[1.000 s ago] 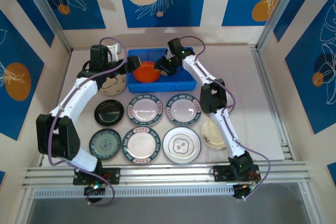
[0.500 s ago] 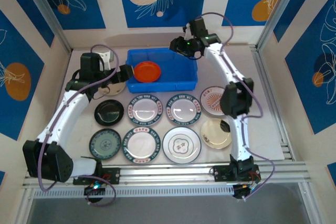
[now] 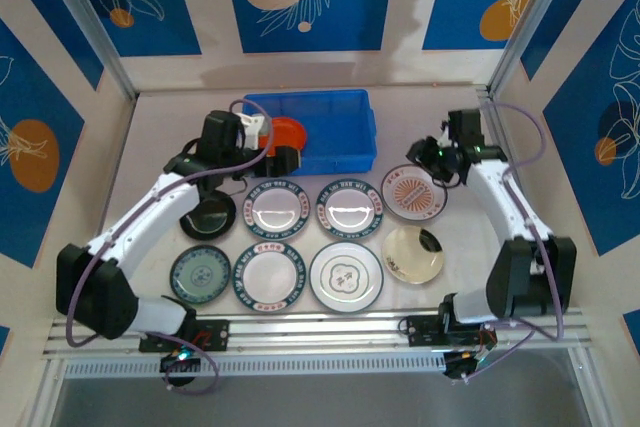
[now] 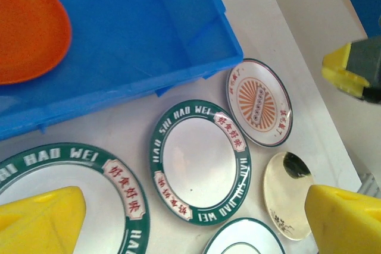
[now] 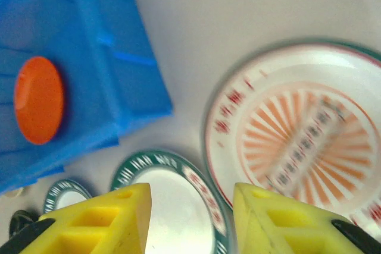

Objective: Place the plates into the plastic bin on the countertop

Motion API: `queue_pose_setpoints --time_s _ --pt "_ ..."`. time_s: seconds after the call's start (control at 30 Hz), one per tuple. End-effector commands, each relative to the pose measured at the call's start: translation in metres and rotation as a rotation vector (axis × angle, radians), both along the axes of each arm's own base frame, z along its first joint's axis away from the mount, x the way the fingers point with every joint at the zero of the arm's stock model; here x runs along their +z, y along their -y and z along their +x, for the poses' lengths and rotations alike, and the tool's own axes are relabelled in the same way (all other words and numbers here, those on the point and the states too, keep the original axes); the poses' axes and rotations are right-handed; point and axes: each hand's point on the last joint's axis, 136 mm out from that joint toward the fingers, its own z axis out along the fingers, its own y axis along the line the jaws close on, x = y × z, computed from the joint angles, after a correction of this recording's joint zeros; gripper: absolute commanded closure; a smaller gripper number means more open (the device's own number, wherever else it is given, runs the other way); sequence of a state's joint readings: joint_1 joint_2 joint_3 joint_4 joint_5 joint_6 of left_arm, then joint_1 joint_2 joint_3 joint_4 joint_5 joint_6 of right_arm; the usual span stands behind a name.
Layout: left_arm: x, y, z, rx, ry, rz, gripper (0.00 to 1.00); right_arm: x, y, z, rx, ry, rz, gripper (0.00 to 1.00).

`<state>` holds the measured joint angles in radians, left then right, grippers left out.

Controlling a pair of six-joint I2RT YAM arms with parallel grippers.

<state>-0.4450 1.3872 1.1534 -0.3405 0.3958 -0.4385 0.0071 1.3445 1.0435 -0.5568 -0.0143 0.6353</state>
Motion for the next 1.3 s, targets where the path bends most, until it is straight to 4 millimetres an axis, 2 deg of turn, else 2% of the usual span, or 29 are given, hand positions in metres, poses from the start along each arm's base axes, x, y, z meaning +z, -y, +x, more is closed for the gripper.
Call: queue_pose_setpoints --time_s 0.0,0.13,0.27,0.33,0.8,1.27 --pt "0.022 0.02 0.01 -0.063 0.065 -0.057 0.05 -0.009 0.025 -0.035 -0.106 -0.004 0.014 0.61" --pt "0.02 0.027 0.019 -0.075 0.059 -0.071 0.05 -0.032 0.045 -0.068 -0.183 -0.075 0.011 0.61" --pt "0.015 0.035 0.027 -0.083 0.039 -0.104 0.06 -0.054 0.057 -0.086 -0.219 -0.151 0.014 0.61" --pt "0.012 0.039 0.03 -0.085 0.031 -0.115 0.06 -0.063 0.058 -0.088 -0.231 -0.159 0.033 0.61" --pt "-0.005 0.052 0.048 -0.088 -0.011 -0.142 0.07 -0.11 0.063 -0.065 -0.217 -0.268 0.083 0.61" --pt "-0.021 0.057 0.059 -0.077 -0.041 -0.14 0.08 -0.13 0.06 -0.05 -0.2 -0.288 0.128 0.62"
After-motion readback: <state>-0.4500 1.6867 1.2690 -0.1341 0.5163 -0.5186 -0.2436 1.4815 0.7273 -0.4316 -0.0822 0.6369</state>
